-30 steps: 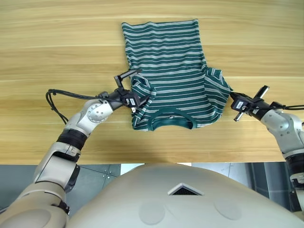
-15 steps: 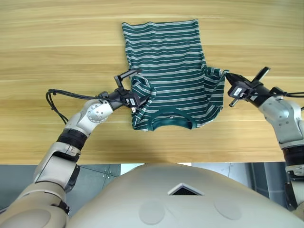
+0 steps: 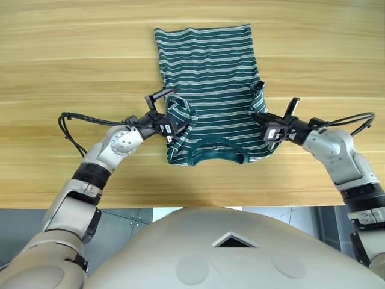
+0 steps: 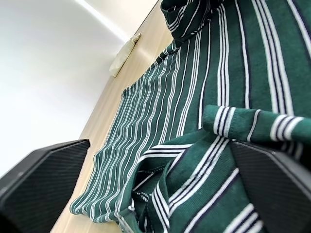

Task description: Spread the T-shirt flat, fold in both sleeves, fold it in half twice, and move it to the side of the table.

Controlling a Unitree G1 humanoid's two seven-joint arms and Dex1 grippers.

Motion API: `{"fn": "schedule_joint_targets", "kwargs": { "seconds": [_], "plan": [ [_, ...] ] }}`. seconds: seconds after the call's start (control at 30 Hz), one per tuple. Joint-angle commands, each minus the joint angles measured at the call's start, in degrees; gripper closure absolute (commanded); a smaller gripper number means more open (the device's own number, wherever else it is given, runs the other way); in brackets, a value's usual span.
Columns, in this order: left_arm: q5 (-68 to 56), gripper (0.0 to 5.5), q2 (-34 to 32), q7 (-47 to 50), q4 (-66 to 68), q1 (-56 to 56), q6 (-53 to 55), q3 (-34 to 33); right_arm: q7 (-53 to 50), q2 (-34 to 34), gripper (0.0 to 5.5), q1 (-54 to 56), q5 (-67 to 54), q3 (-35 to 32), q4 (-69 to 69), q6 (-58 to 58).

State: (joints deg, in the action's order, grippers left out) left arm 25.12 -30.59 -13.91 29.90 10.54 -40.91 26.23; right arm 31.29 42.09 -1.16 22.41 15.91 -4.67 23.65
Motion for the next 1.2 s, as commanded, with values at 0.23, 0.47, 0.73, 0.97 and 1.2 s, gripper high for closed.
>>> {"fn": "schedule_joint_targets", "kwargs": {
  "seconds": [0.23,0.47,0.73,0.97,1.2],
  "plan": [
    [3.9,0.10,0.1,-1.4,3.1,-2.5,3.5,2.0,0.4,-3.7,5.49,7.3,5.4,3.7,-2.3,-2.3],
    [3.8,0.10,0.2,-1.5,2.4,-3.0,3.6,2.0,4.0,-2.9,5.49,5.7,6.2,6.5,-2.3,-3.7],
    [3.7,0.10,0.4,-1.5,2.1,-3.3,3.8,2.1,6.4,-3.4,4.74,4.7,0.0,4.0,1.2,-4.9],
    [-5.2,0.10,-1.1,-6.8,-3.5,-5.0,0.9,0.1,5.8,-5.9,3.39,3.4,-10.1,-0.3,7.1,-3.7],
    [-21.3,0.10,-7.2,-16.4,-14.8,-8.7,-1.7,-6.2,5.7,1.1,2.14,-0.7,-17.1,-13.8,7.4,-2.4]
  ]
}}
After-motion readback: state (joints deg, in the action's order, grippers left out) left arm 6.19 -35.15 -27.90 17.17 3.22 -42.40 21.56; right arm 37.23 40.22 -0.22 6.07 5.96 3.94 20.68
